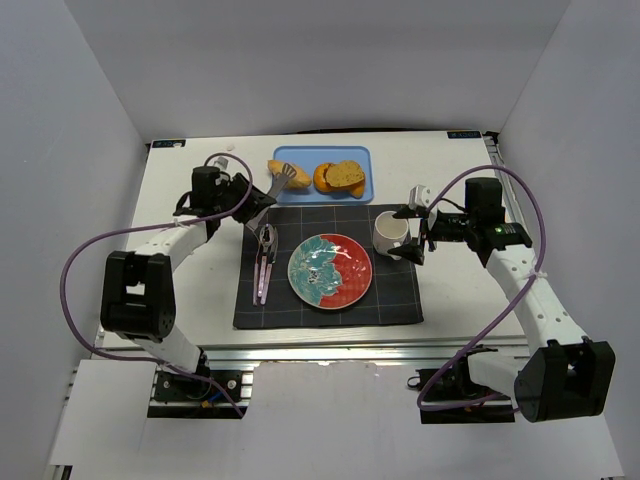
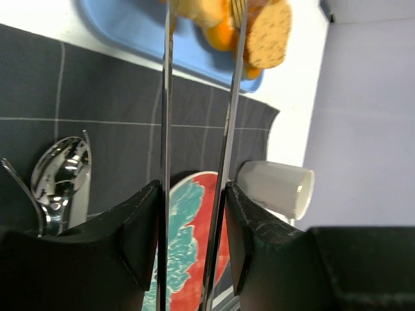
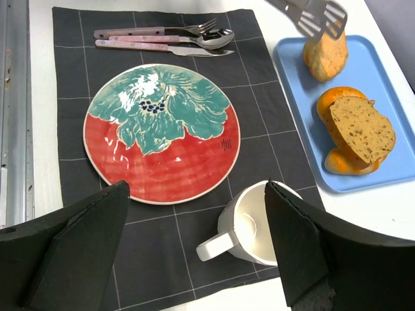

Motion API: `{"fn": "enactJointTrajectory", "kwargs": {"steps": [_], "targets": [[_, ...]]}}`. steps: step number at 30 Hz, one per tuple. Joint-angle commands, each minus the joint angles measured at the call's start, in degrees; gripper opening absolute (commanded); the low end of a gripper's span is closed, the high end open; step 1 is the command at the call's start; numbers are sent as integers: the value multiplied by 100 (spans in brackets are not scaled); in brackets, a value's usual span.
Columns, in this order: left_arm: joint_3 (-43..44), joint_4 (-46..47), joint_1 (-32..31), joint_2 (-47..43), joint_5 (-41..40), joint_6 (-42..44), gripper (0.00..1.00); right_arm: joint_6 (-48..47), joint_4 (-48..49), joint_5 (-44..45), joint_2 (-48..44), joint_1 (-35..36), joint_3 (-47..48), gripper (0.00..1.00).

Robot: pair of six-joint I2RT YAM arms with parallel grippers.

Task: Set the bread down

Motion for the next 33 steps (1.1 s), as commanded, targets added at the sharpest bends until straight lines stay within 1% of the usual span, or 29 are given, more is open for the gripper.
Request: {"fn": "enactJointTrajectory", "kwargs": {"steps": [1,5,7,11,15,20,26,33], "targets": [[269,101,17,-630,-104,-240,52,12,157,-142,-122,-58,-55,88],[234,67,17,-824,-200,-284,52,30,201,-159,-131,-58,-55,88],[216,-170,35,-877,-393,-188,52,30,210,-168,-140,-67,-73,88],[155,-382,79,-772,-674,-301,51,65,262,-177,-166,-67,-126,88],[365,-329,79,-517,-710,-538,48,65,280,-168,-192,-84,-169,88],[603,-382,79,-174,-614,-565,47,100,333,-177,-219,-102,-187,88],[629,-452,70,81,-517,-513,47,144,394,-168,-245,-120,-205,88],[559,-488,70,125,-508,-468,52,144,421,-203,-245,-155,-231,89]]}}
